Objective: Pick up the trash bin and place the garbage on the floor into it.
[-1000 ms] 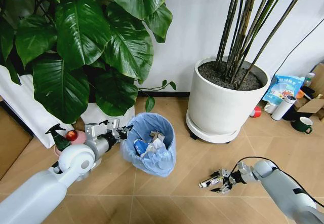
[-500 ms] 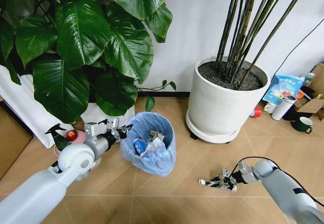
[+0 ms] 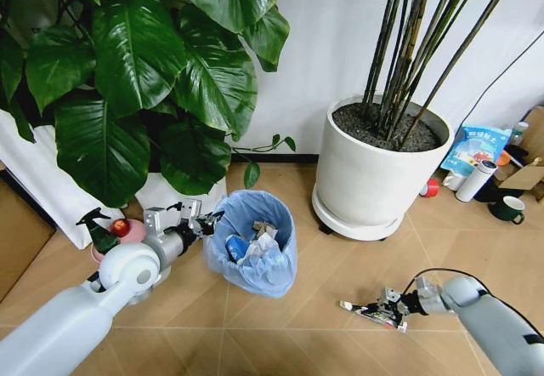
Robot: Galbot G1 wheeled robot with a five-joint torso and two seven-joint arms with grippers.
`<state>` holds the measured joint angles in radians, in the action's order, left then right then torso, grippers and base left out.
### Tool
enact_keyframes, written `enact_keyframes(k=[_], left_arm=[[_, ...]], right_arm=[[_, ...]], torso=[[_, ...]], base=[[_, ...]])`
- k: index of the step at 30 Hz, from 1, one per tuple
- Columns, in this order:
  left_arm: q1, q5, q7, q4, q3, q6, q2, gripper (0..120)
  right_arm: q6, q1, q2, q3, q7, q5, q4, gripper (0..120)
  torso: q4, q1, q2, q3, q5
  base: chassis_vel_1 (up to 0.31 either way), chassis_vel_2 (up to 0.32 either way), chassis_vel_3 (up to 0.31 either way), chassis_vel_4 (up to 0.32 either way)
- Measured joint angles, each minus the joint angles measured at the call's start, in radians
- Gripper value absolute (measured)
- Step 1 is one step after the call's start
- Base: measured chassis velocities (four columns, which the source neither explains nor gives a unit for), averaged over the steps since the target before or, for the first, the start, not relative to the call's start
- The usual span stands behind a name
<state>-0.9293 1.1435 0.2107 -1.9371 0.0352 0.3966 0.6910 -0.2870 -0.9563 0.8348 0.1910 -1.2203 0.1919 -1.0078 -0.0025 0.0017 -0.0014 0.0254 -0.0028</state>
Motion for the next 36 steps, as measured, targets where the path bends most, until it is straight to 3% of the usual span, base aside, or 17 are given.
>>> enact_keyframes(k=[4,7,14,16,25,36], left_arm=[[-0.018,-0.010,-0.007,0.004,-0.007,-0.003,-0.009,0],[-0.038,-0.013,-0.001,-0.007,-0.009,-0.003,-0.027,0],[-0.036,-0.012,0.003,-0.016,-0.044,-0.006,-0.047,0],[-0.030,-0.008,-0.001,-0.017,-0.061,-0.009,-0.065,0],[0.008,0.008,-0.025,-0.008,-0.102,-0.011,-0.068,0],[0.080,0.016,-0.042,0.018,-0.180,-0.016,-0.003,0]], right_arm=[[0.015,-0.066,-0.046,0.045,-0.005,0.156,-0.139,0],[0.032,-0.128,-0.086,0.134,0.007,0.335,-0.295,0],[0.052,-0.167,-0.098,0.207,0.047,0.533,-0.447,0],[0.063,-0.145,-0.088,0.189,0.077,0.627,-0.515,0],[0.115,-0.053,-0.024,0.080,0.146,0.735,-0.629,0],[0.147,0.080,0.090,-0.081,0.153,0.757,-0.566,0]], torso=[[-0.0005,0.000,0.000,0.000,-0.0008],[0.0007,0.000,0.000,0.000,0.0001],[-0.0002,0.000,0.000,0.000,0.0000],[0.0001,0.000,0.000,0.000,-0.0006],[0.0002,0.000,0.000,0.000,0.0000],[0.0003,0.000,0.000,0.000,-0.0006]], base=[[0.000,0.000,0.000,0.000],[0.000,0.000,0.000,0.000],[0.000,0.000,0.000,0.000],[0.000,0.000,0.000,0.000],[0.000,0.000,0.000,0.000],[0.000,0.000,0.000,0.000]])
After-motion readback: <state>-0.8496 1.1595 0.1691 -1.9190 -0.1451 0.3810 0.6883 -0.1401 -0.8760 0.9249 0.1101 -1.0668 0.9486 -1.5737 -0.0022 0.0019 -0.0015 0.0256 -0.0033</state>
